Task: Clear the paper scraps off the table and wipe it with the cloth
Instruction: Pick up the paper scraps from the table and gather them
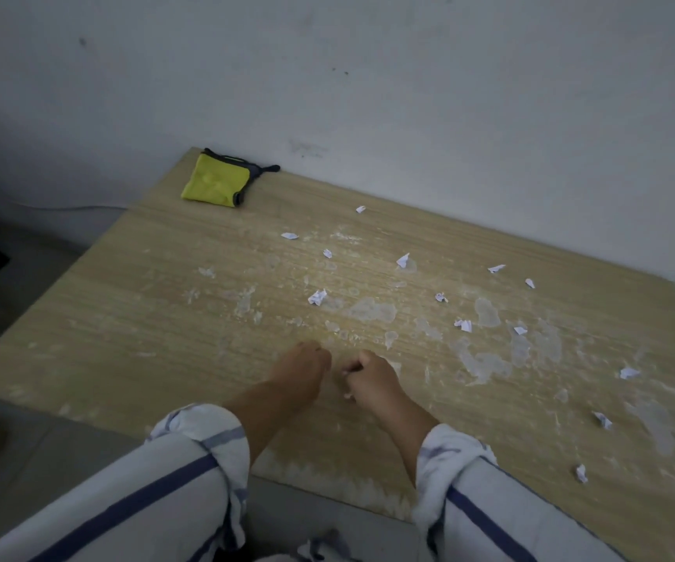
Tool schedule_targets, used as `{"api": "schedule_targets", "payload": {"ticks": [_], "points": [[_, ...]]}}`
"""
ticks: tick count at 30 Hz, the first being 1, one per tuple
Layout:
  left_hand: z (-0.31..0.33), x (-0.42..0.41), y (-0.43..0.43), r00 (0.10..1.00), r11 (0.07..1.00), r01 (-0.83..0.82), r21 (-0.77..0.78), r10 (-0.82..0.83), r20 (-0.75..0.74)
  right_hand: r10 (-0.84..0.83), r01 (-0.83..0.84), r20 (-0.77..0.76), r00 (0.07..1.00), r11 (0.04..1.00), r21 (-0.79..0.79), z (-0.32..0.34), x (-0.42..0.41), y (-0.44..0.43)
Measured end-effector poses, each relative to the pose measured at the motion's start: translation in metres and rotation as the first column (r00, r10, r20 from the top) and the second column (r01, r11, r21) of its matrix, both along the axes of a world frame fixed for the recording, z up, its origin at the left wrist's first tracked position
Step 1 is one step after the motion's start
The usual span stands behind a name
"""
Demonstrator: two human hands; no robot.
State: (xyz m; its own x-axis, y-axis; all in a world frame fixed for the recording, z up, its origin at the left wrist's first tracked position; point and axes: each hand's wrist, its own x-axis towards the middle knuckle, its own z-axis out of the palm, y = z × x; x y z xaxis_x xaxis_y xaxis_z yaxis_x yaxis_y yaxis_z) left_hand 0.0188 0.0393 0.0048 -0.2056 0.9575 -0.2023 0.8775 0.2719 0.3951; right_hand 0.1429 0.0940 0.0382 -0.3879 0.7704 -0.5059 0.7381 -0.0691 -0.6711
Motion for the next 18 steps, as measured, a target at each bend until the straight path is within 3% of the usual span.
{"api": "schedule_targets", "payload": {"ticks": [3, 7, 14, 18], "points": [[0.004, -0.029, -0.011, 0.971, 0.974, -0.225, 0.011, 0.223, 0.085, -0.029, 0.023, -0.058, 0.998, 0.994, -0.108, 0.000, -0.031, 0.000], [0.005, -0.074, -0.028, 0.893, 0.906, -0.420, 0.039, 0.406, 0.194, 0.005, -0.012, -0.088, 0.996, 0.996, -0.084, -0.008, -0.074, -0.008], [0.005, -0.105, -0.032, 0.896, 0.930, -0.368, 0.001, 0.354, 0.269, 0.194, -0.191, -0.018, 0.981, 0.976, 0.108, -0.016, -0.117, -0.020], [0.008, -0.117, -0.028, 0.922, 0.967, -0.253, -0.041, 0.254, 0.291, 0.029, -0.016, -0.049, 0.998, 0.967, 0.255, -0.009, -0.115, 0.001]]}}
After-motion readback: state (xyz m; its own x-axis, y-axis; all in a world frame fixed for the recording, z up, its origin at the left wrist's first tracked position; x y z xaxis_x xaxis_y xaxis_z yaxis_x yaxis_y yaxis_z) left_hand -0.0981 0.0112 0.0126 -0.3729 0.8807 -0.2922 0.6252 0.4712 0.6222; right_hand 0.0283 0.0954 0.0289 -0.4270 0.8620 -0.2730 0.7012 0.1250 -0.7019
